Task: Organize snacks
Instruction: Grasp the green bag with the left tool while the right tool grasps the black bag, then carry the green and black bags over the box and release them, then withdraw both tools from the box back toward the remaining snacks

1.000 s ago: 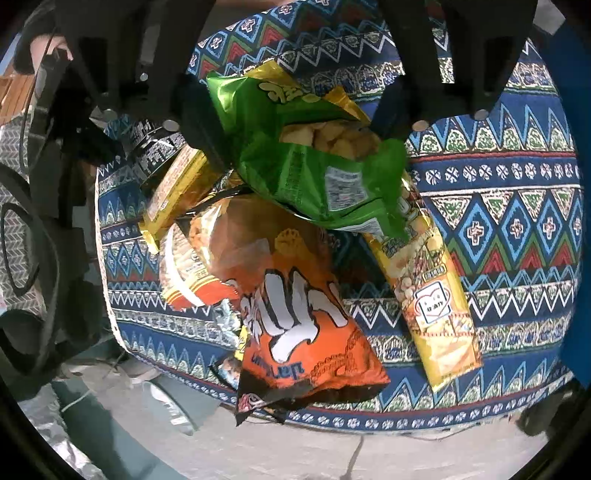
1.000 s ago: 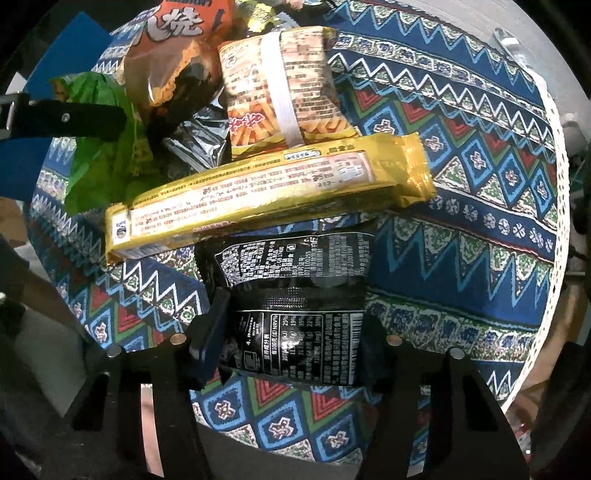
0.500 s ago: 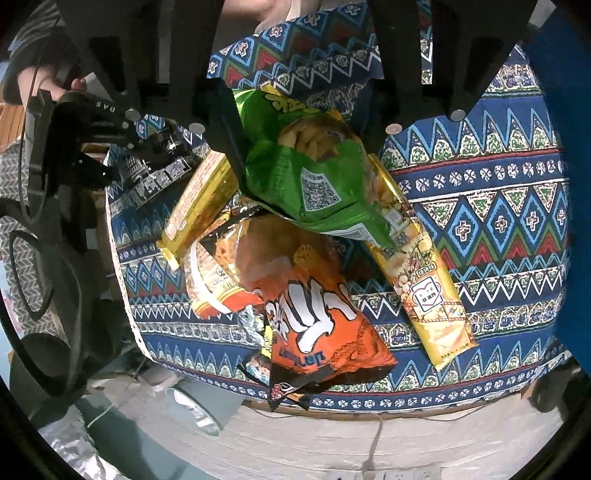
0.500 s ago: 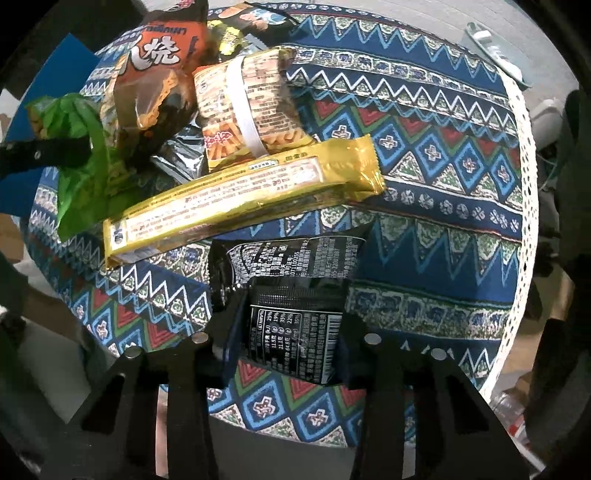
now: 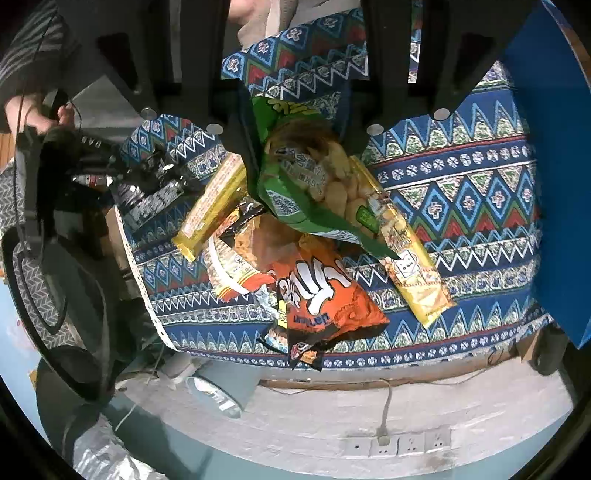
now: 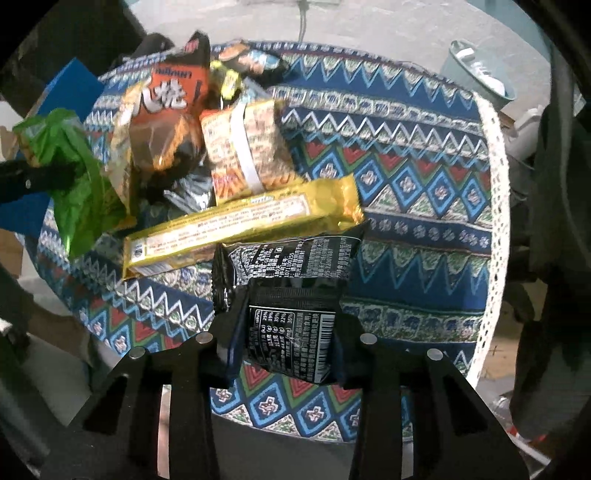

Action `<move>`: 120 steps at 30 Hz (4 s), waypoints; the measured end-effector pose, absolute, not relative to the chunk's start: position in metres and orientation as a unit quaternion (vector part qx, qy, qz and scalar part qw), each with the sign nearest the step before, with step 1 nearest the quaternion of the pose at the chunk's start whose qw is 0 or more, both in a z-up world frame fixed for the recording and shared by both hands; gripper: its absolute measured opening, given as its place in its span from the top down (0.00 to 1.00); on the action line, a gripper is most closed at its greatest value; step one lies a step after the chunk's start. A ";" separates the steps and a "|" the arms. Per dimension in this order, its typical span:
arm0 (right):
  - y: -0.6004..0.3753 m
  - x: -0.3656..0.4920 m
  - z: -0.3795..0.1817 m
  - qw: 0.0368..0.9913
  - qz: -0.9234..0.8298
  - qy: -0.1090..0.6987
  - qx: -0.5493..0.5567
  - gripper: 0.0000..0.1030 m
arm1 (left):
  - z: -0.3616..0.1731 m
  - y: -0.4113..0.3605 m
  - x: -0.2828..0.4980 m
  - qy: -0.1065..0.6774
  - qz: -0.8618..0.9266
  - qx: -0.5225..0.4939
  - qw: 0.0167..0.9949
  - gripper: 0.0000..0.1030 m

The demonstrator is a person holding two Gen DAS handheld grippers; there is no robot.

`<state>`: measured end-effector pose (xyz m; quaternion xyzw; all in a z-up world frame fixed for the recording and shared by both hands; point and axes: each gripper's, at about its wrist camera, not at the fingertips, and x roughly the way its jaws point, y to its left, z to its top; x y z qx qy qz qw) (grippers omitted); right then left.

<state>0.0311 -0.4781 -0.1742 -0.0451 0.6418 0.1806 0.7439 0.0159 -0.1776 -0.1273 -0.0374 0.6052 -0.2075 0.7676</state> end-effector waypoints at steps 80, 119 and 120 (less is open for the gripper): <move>-0.140 0.094 -0.019 0.775 0.375 0.502 -0.080 0.65 | -0.013 0.087 -0.022 0.436 -0.031 -0.031 0.899 0.71; -0.089 0.091 -0.037 0.766 0.381 0.507 -0.110 0.30 | -0.046 0.115 -0.017 0.472 0.057 0.013 0.880 0.28; -0.094 0.091 -0.035 0.769 0.377 0.506 -0.106 0.30 | -0.044 0.111 -0.017 0.471 0.053 0.014 0.880 0.28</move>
